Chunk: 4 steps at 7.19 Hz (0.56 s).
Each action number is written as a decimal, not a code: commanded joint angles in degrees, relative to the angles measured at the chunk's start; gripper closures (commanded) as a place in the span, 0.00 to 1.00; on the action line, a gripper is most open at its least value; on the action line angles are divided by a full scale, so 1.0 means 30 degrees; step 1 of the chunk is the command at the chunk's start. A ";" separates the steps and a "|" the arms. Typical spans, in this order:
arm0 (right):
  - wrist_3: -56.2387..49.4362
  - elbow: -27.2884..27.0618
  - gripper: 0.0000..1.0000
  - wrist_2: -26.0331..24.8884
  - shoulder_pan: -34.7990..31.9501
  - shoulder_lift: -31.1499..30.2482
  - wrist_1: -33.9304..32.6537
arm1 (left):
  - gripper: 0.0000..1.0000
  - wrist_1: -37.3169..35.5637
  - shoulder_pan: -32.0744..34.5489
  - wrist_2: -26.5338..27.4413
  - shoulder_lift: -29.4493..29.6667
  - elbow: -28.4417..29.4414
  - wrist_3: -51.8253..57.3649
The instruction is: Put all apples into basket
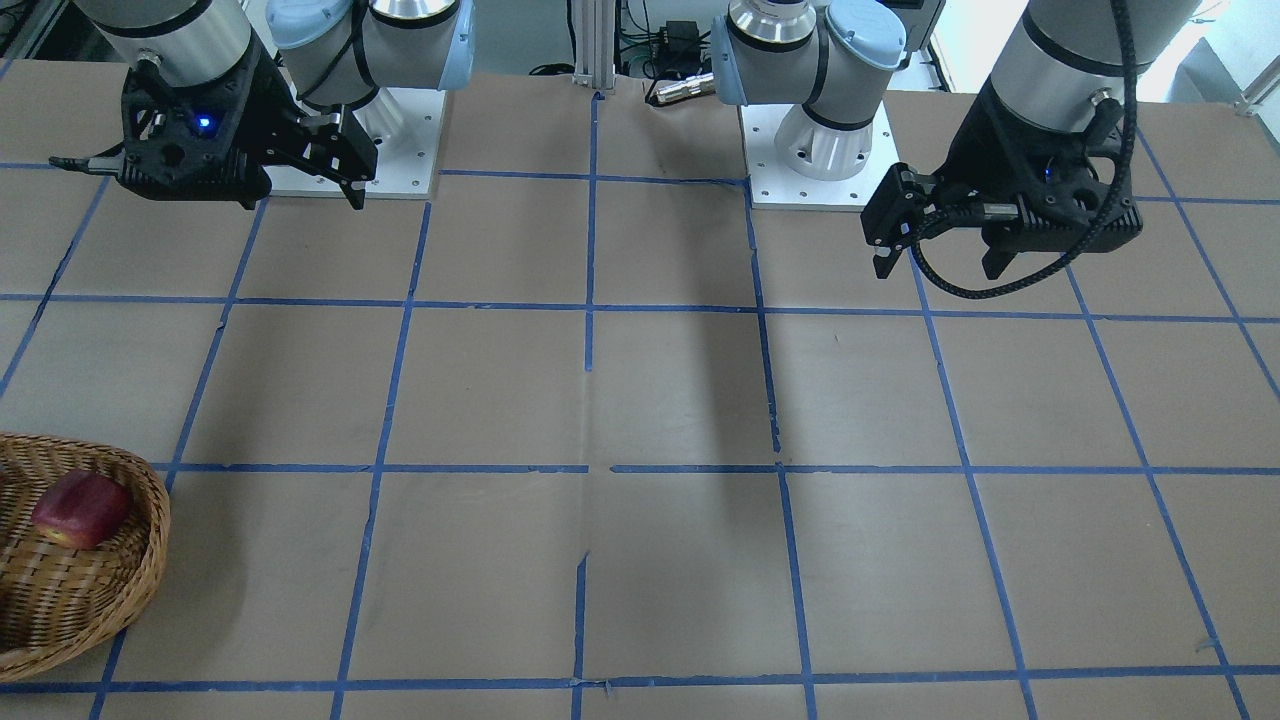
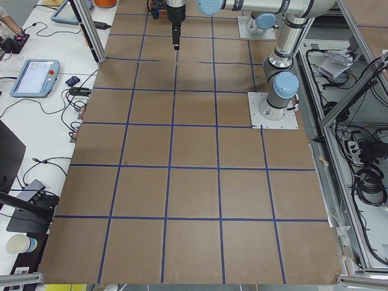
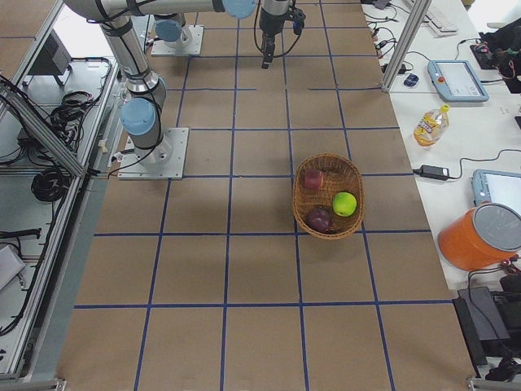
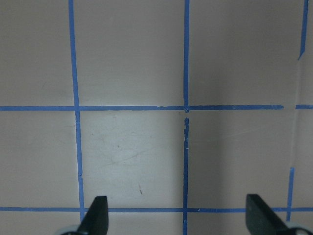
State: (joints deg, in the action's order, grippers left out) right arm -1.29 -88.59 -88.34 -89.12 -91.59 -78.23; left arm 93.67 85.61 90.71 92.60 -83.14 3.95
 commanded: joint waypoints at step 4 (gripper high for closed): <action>0.0977 -0.0266 0.00 -0.0085 0.0176 0.0003 -0.0467 | 0.00 -0.0140 0.0000 0.0174 0.0158 0.0235 0.0029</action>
State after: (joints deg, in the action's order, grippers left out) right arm -0.39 -89.36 -88.59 -88.63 -91.56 -79.66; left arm 93.28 85.60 91.09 93.06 -82.46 4.04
